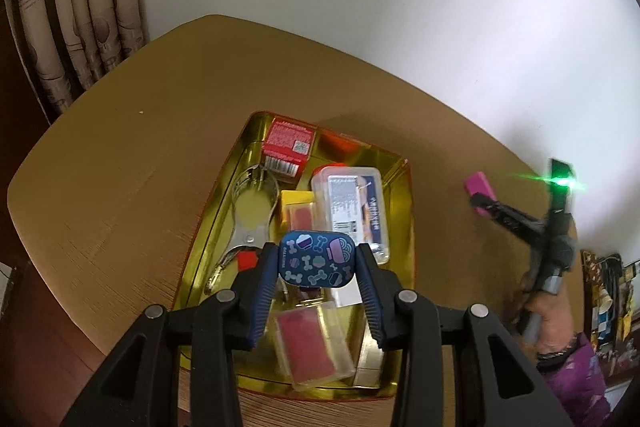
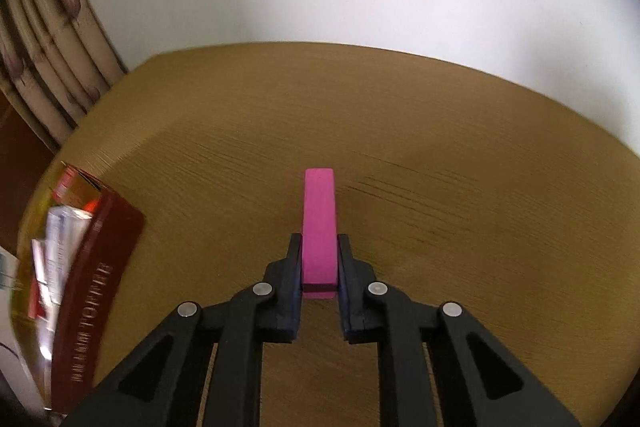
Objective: Organize rigid objects
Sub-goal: 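Release the keychain tin in the tin while the right tool lowers the pink block there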
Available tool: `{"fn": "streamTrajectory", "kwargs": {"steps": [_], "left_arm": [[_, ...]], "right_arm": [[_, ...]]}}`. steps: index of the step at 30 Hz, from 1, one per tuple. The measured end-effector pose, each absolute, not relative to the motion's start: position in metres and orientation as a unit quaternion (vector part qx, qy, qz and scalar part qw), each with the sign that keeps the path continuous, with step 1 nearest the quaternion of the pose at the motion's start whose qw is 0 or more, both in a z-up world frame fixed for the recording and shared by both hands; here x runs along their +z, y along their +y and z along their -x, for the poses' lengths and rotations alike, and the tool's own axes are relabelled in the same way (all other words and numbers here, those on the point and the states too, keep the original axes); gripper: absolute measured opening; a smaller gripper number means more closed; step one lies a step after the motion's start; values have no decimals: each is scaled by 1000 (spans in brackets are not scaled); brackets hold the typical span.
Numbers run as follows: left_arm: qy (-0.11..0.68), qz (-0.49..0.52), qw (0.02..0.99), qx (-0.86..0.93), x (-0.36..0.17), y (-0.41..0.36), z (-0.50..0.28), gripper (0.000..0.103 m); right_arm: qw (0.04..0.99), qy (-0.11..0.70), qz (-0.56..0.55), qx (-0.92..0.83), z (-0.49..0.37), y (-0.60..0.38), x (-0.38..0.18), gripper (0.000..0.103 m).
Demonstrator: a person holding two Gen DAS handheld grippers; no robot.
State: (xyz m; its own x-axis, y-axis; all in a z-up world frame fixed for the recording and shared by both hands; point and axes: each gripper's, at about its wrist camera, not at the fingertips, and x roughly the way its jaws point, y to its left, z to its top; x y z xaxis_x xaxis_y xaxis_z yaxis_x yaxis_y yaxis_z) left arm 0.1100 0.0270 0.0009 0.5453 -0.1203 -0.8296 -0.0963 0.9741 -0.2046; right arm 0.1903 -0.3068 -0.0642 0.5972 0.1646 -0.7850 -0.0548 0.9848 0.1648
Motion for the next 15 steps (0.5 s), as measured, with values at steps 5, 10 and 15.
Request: {"fn": "streamTrajectory", "kwargs": {"steps": [5, 10, 15], "left_arm": [[467, 63, 882, 12, -16, 24, -106, 40], [461, 28, 887, 22, -30, 20, -101, 40], [447, 6, 894, 33, -40, 24, -93, 40]], "right_arm": [[886, 425, -133, 132, -156, -296, -33, 14], [856, 414, -189, 244, -132, -234, -5, 14], [834, 432, -171, 298, -122, -167, -6, 14]]}}
